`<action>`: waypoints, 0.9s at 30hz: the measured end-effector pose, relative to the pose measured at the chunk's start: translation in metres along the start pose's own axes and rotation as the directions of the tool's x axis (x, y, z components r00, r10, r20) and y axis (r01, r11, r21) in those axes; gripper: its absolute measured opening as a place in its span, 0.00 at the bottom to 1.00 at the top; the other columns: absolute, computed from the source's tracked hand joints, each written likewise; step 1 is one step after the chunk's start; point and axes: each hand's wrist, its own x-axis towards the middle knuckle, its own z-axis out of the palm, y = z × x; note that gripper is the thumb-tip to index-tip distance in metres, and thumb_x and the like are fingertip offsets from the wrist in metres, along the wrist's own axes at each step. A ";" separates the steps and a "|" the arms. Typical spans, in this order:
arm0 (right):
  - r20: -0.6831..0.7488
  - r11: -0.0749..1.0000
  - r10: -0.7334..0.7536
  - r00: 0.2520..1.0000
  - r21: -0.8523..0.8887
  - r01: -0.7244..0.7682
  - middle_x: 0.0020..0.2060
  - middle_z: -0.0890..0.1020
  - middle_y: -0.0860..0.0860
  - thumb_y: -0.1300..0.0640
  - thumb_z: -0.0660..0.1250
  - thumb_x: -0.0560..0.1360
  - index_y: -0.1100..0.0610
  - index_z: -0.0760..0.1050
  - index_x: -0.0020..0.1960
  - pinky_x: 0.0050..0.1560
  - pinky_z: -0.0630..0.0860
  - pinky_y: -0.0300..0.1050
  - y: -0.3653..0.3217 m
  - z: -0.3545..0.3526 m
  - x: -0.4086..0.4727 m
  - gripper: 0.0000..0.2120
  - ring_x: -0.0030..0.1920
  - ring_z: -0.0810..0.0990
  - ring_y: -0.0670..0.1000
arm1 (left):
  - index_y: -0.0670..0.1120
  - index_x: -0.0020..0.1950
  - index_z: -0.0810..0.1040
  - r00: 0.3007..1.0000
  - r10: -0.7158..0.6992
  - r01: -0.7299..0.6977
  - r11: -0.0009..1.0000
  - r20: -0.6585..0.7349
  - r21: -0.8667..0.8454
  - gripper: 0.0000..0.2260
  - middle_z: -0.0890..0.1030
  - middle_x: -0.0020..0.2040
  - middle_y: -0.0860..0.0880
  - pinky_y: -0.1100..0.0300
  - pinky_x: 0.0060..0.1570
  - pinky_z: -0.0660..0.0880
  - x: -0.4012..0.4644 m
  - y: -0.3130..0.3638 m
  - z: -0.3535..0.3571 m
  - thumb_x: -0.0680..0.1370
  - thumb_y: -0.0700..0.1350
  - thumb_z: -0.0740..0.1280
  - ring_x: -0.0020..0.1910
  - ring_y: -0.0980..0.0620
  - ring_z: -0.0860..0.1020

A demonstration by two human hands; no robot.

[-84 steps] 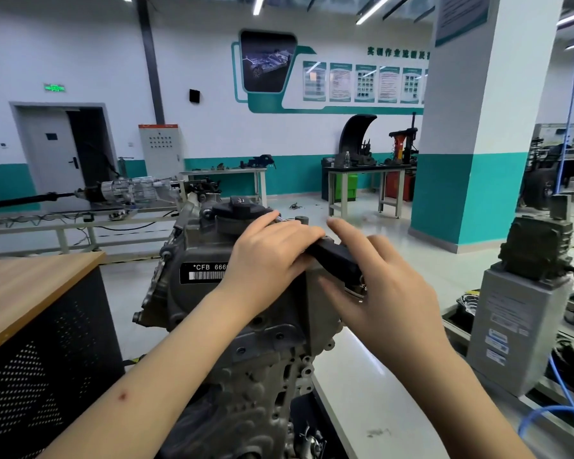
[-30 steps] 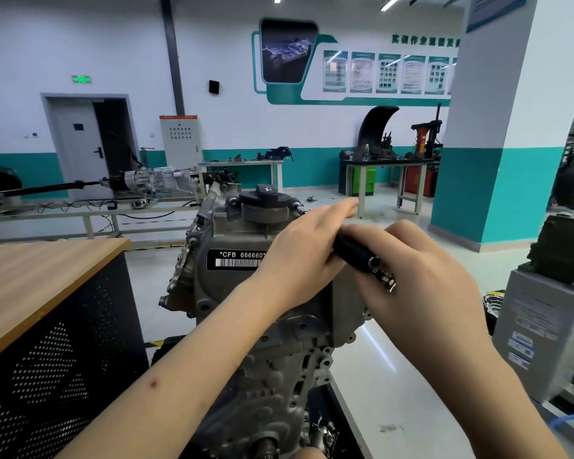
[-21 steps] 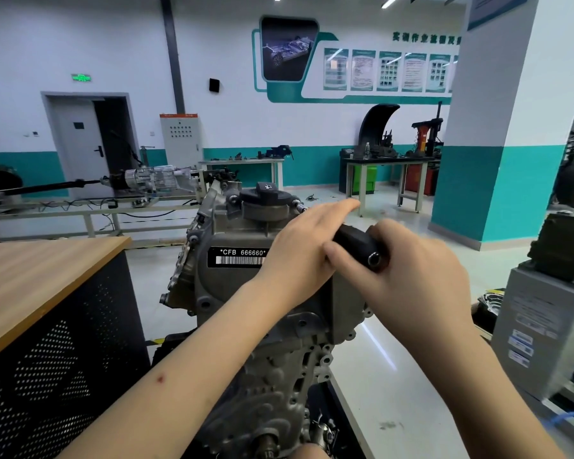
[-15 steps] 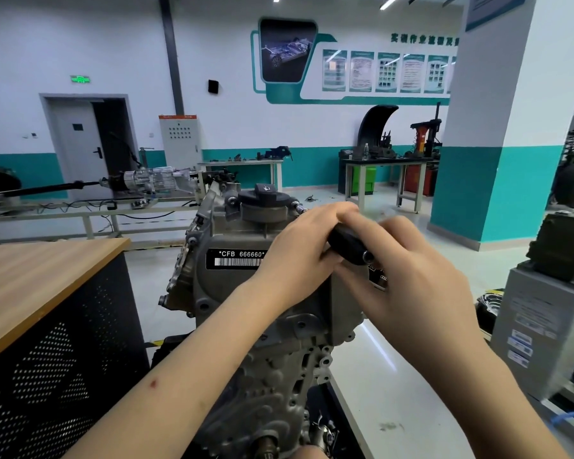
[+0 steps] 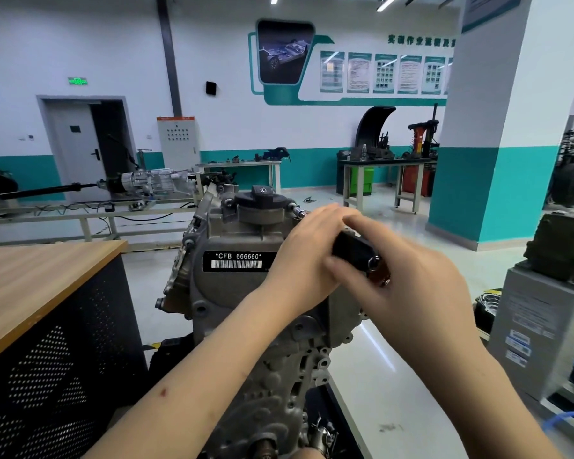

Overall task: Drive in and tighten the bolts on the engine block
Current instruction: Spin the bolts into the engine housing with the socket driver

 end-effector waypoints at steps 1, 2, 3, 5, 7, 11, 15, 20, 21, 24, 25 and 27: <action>0.006 1.000 -0.019 1.000 -0.023 0.019 0.37 0.82 0.53 0.54 0.76 0.66 0.55 0.79 0.55 0.25 0.73 0.49 0.001 0.000 -0.002 0.18 0.32 0.79 0.57 | 0.35 0.58 0.75 1.000 0.011 -0.011 1.000 0.012 -0.007 0.20 0.77 0.57 0.40 0.63 0.59 0.63 0.001 -0.001 -0.001 0.67 0.32 0.61 0.58 0.50 0.70; 0.009 0.999 -0.019 1.000 -0.035 0.020 0.39 0.81 0.53 0.57 0.77 0.65 0.55 0.80 0.54 0.24 0.73 0.49 0.003 0.000 -0.003 0.18 0.33 0.79 0.57 | 0.36 0.58 0.75 1.000 0.013 -0.012 1.000 0.022 -0.009 0.21 0.77 0.56 0.40 0.65 0.58 0.61 0.001 -0.001 -0.002 0.66 0.32 0.60 0.57 0.51 0.68; 0.004 0.999 -0.008 1.000 -0.039 0.009 0.40 0.80 0.53 0.60 0.76 0.64 0.54 0.80 0.53 0.24 0.73 0.49 0.004 0.001 -0.003 0.18 0.34 0.79 0.58 | 0.36 0.58 0.74 0.999 0.006 -0.006 1.000 0.034 -0.010 0.22 0.77 0.57 0.40 0.67 0.58 0.60 0.002 -0.001 -0.002 0.65 0.32 0.58 0.58 0.52 0.67; -0.015 0.999 0.015 1.000 -0.050 -0.016 0.38 0.79 0.53 0.60 0.76 0.64 0.54 0.81 0.50 0.24 0.72 0.47 0.004 0.001 -0.003 0.14 0.35 0.78 0.58 | 0.36 0.60 0.74 0.999 0.005 -0.005 1.000 0.048 0.004 0.24 0.77 0.59 0.40 0.68 0.61 0.57 0.002 -0.002 -0.002 0.65 0.32 0.57 0.61 0.51 0.67; -0.023 0.998 0.046 0.999 -0.039 -0.047 0.36 0.80 0.51 0.54 0.72 0.67 0.55 0.81 0.47 0.27 0.71 0.46 0.002 0.000 0.000 0.10 0.35 0.78 0.57 | 0.36 0.61 0.74 0.999 0.004 -0.006 1.000 0.039 0.027 0.21 0.76 0.60 0.41 0.67 0.64 0.57 0.001 -0.002 -0.001 0.67 0.31 0.61 0.64 0.47 0.68; 0.063 0.987 0.160 0.985 0.021 -0.162 0.36 0.81 0.50 0.39 0.53 0.69 0.49 0.74 0.53 0.34 0.69 0.46 -0.002 0.004 0.005 0.22 0.39 0.78 0.57 | 0.38 0.60 0.75 0.999 -0.034 0.035 0.999 -0.021 0.016 0.18 0.77 0.59 0.42 0.58 0.65 0.63 0.001 0.002 0.003 0.71 0.36 0.61 0.64 0.45 0.71; 0.091 0.988 0.156 0.984 -0.024 -0.154 0.36 0.80 0.49 0.37 0.43 0.70 0.48 0.70 0.57 0.32 0.64 0.46 0.003 0.008 0.003 0.26 0.38 0.74 0.56 | 0.37 0.56 0.77 0.998 0.034 -0.030 0.995 -0.047 0.093 0.14 0.80 0.54 0.42 0.57 0.57 0.67 0.001 0.007 0.005 0.71 0.36 0.62 0.57 0.47 0.75; 0.094 0.999 0.029 0.995 -0.033 -0.026 0.42 0.76 0.44 0.37 0.59 0.67 0.46 0.72 0.60 0.28 0.64 0.40 0.002 0.000 -0.002 0.24 0.38 0.74 0.49 | 0.43 0.66 0.71 0.996 -0.052 0.056 0.996 0.068 -0.064 0.23 0.76 0.61 0.46 0.56 0.63 0.66 -0.001 0.004 0.000 0.70 0.36 0.63 0.63 0.49 0.72; 0.078 1.000 0.008 0.997 -0.027 -0.006 0.42 0.77 0.46 0.42 0.64 0.67 0.48 0.75 0.58 0.27 0.64 0.38 0.003 -0.002 -0.003 0.21 0.37 0.76 0.51 | 0.43 0.67 0.70 0.996 -0.054 0.060 0.995 0.069 -0.084 0.25 0.75 0.61 0.46 0.55 0.64 0.67 -0.001 0.003 0.000 0.69 0.35 0.64 0.63 0.49 0.72; 0.001 0.998 -0.035 0.999 -0.051 0.035 0.38 0.78 0.49 0.53 0.74 0.67 0.52 0.79 0.52 0.23 0.68 0.41 0.005 0.000 -0.005 0.14 0.33 0.78 0.54 | 0.42 0.66 0.71 0.999 -0.025 0.027 0.999 0.032 -0.037 0.27 0.75 0.62 0.45 0.57 0.64 0.66 -0.002 0.001 0.002 0.67 0.31 0.64 0.63 0.48 0.71; -0.030 0.998 -0.049 0.998 -0.050 0.048 0.37 0.78 0.50 0.54 0.73 0.67 0.53 0.80 0.50 0.23 0.70 0.44 0.005 0.002 -0.006 0.12 0.33 0.78 0.55 | 0.41 0.66 0.71 1.000 -0.021 0.021 1.000 0.002 -0.014 0.26 0.75 0.62 0.44 0.60 0.63 0.64 -0.002 0.000 0.003 0.68 0.32 0.64 0.63 0.49 0.70; -0.097 0.997 -0.070 0.993 -0.028 0.067 0.35 0.78 0.51 0.55 0.70 0.67 0.55 0.81 0.49 0.21 0.72 0.46 0.004 0.004 -0.007 0.11 0.31 0.77 0.54 | 0.40 0.65 0.72 0.996 -0.054 0.053 0.999 -0.071 -0.012 0.23 0.75 0.62 0.43 0.66 0.62 0.61 -0.002 -0.002 0.005 0.69 0.34 0.62 0.63 0.49 0.69</action>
